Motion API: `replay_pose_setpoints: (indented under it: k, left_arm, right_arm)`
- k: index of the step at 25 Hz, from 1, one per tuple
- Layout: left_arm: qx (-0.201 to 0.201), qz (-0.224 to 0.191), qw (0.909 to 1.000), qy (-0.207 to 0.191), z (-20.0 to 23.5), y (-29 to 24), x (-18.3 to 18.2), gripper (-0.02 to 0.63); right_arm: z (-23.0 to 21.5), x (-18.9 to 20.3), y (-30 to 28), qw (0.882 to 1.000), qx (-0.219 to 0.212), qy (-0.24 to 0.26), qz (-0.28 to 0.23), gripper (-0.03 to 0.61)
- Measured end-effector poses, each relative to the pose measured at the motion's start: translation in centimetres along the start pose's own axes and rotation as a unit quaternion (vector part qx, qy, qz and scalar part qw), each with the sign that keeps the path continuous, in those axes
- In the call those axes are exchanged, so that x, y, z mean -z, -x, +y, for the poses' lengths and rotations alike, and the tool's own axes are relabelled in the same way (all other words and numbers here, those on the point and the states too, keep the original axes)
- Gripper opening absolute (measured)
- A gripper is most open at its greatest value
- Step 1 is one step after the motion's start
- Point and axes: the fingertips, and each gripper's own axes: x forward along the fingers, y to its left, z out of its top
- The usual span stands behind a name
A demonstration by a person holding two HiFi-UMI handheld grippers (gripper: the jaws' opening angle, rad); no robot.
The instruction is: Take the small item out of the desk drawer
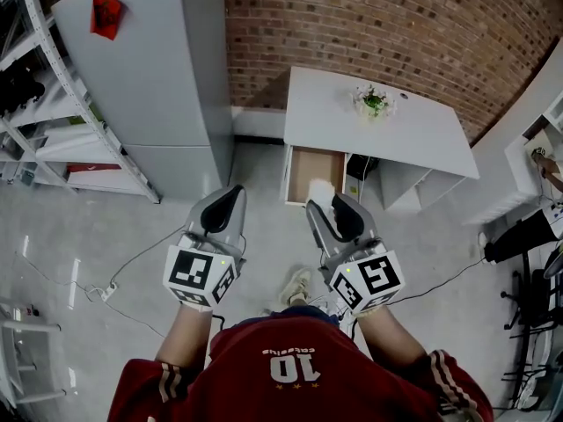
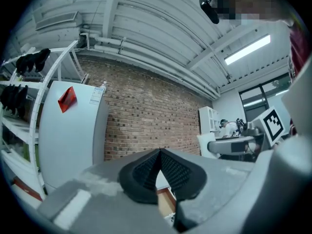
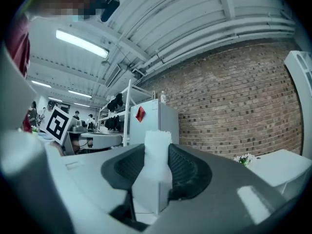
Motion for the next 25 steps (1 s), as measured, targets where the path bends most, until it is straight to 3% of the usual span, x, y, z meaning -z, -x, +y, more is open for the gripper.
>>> replay_pose_setpoints:
  k: [10, 25]
  left_arm:
    - [-0.018, 0.001, 0.9998, -0.006, 0.5, 1.0, -0.4, -0.002]
    - [-0.008, -0.004, 0.9999, -0.007, -0.2, 2.5, -0.5, -0.002]
  right_arm:
    - [-1.2, 0.5, 0.4, 0.999, 0.05, 0.016, 0.005, 0.149]
    - [-0.7, 0.3, 1.1, 0.998, 0.061, 0.004, 0.007, 0.149]
